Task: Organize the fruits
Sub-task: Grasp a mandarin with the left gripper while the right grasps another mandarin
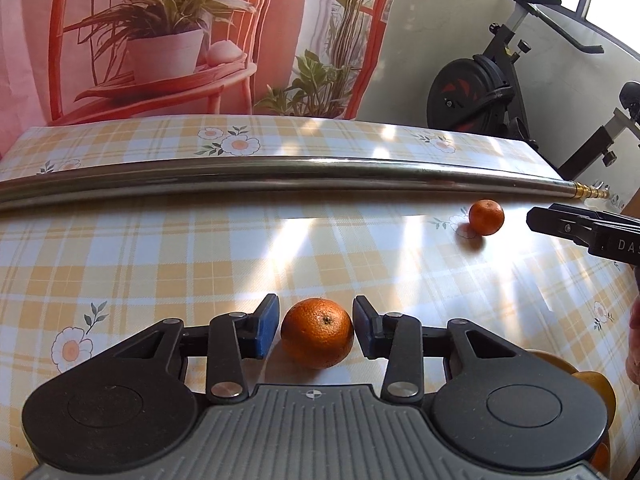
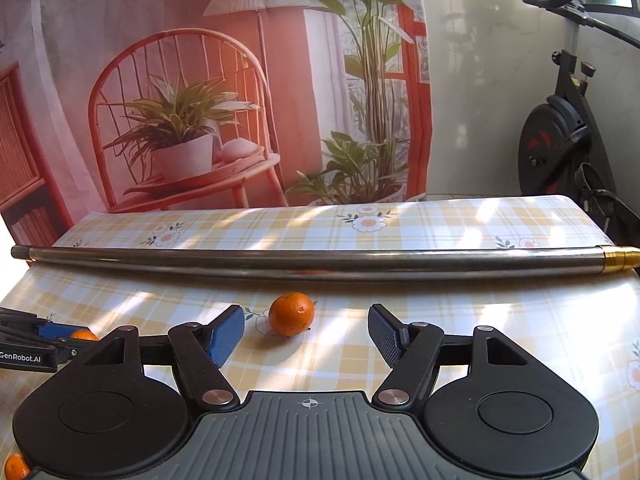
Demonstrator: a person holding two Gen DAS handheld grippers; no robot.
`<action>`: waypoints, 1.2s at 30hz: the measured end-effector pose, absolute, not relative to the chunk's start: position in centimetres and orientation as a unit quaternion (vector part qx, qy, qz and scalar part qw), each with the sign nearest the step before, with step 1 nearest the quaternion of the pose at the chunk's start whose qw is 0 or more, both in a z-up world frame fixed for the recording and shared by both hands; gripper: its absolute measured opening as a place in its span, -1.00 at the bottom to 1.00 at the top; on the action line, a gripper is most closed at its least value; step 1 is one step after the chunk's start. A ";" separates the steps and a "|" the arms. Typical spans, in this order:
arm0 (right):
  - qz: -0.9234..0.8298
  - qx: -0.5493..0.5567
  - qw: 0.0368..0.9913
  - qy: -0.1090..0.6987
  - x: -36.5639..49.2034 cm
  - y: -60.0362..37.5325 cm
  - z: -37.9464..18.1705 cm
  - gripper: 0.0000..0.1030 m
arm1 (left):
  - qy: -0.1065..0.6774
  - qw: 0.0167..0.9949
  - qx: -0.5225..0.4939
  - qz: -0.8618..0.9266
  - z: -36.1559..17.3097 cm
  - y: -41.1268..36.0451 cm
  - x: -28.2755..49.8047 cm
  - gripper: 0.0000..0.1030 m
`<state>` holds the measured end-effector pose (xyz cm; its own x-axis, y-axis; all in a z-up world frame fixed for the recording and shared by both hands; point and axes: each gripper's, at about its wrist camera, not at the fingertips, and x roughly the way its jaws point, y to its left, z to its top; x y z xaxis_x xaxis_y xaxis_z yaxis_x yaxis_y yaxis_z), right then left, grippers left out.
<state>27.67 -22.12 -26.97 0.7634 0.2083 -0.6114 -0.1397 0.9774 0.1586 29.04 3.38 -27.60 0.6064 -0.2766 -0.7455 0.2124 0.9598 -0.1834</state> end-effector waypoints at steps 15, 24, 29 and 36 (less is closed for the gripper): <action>0.107 0.024 0.933 0.344 30.4 -20.4 -28.8 0.01 | 0.379 0.913 -0.053 -0.141 -24.7 3.5 25.8 -0.26; 0.108 0.012 0.925 0.365 31.9 -19.3 -30.1 -0.27 | 0.374 0.914 -0.059 -0.143 -23.7 3.4 24.3 -0.26; 0.108 0.016 0.920 0.377 31.8 -19.1 -30.0 -0.42 | 0.374 0.914 -0.063 -0.148 -23.1 3.5 23.3 -0.26; 0.114 0.057 0.925 0.357 28.6 -20.0 -27.6 -0.42 | 0.366 0.916 -0.062 -0.155 -21.6 3.3 21.4 -0.26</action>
